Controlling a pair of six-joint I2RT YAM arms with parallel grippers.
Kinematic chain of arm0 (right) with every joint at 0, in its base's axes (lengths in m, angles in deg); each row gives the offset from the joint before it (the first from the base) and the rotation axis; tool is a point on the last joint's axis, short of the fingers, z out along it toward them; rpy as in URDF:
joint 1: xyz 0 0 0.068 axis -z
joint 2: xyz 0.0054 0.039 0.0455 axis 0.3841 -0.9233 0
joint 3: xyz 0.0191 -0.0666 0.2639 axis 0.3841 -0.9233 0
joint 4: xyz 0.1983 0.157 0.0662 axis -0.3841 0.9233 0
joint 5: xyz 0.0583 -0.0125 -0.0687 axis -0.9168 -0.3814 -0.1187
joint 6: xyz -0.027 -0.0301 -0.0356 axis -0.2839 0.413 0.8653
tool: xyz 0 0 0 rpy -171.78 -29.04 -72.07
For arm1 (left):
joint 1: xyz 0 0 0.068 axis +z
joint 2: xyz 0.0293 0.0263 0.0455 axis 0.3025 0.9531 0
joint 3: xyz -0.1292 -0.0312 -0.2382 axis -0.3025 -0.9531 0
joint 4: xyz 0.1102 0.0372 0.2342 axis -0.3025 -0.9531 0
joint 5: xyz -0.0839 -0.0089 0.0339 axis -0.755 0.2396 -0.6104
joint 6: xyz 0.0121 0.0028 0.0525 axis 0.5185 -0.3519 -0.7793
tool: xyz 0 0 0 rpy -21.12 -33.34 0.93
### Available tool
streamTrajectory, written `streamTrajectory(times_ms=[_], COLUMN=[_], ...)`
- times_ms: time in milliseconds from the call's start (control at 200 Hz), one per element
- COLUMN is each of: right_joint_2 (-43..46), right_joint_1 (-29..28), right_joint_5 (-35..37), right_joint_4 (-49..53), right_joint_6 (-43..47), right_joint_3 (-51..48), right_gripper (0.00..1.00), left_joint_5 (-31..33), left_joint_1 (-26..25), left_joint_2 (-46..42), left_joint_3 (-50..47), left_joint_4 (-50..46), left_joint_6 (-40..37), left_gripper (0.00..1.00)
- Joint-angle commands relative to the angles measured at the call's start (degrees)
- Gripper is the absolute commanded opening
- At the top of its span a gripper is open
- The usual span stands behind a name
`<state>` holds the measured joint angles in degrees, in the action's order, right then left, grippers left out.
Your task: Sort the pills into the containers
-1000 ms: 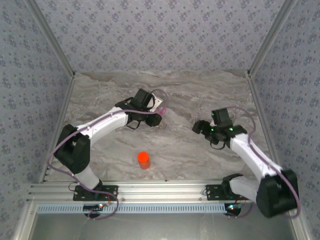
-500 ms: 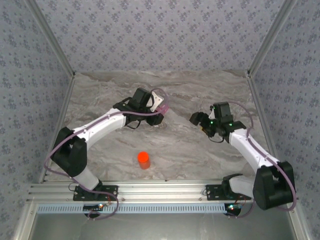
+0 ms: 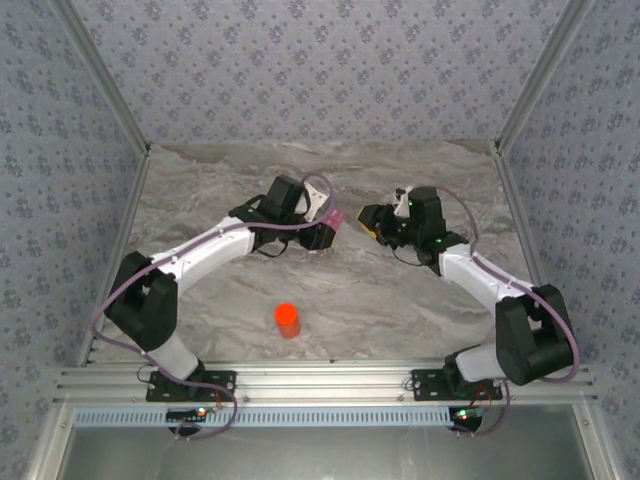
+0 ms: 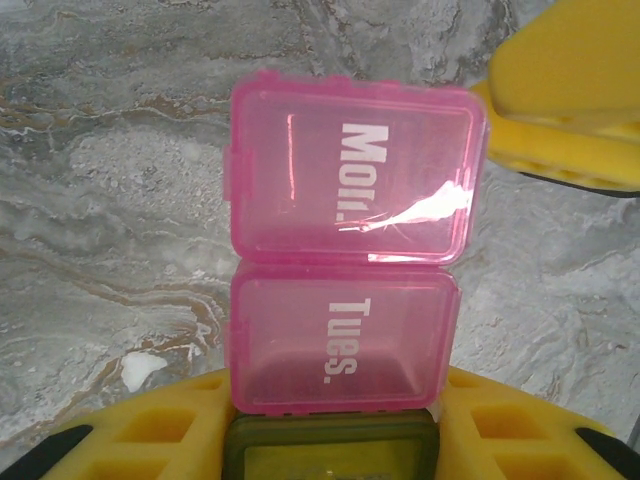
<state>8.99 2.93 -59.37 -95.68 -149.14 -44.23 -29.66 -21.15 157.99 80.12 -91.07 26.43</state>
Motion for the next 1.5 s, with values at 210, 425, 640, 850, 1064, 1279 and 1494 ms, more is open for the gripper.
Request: streamTrajectory(times_ms=[210,425,640,850,1064,1279,1494], right_joint_2=[-1.7,-2.3,-2.5,-2.1,-1.8,-1.0,0.9], right_joint_1=[-4.5,-5.8,-6.7,-7.8,-8.2,-8.4,-8.9], right_joint_5=[-0.2,1.0,1.3,1.7,1.9,1.6,2.0], right_joint_4=[-8.4,-8.2,-7.5,-7.5,-7.9,-7.7,-7.3], right_joint_6=[-4.1,-4.3,-4.3,-4.7,-5.2,-5.5,-6.3], right_joint_3=[3.7,4.1,4.8,3.7,2.7,2.6,1.7], right_gripper=[0.13,0.13,0.15,0.23,0.24,0.24,0.24], left_joint_5=[-1.8,-1.9,-1.9,-1.8,-2.1,-2.0,-2.0], left_joint_1=[-0.3,-0.3,-0.3,-0.3,-0.3,-0.3,-0.3], left_joint_2=[-0.9,-0.9,-1.0,-0.7,0.6,1.1,1.6], left_joint_3=[-0.9,-1.1,-1.2,-0.9,-0.2,0.5,0.6], left_joint_4=[2.7,2.9,3.2,3.3,3.3,3.2,3.3], left_joint_6=[2.8,2.8,3.0,3.2,3.4,3.5,3.6], left_gripper=[0.28,0.28,0.25,0.23,0.21,0.18,0.17])
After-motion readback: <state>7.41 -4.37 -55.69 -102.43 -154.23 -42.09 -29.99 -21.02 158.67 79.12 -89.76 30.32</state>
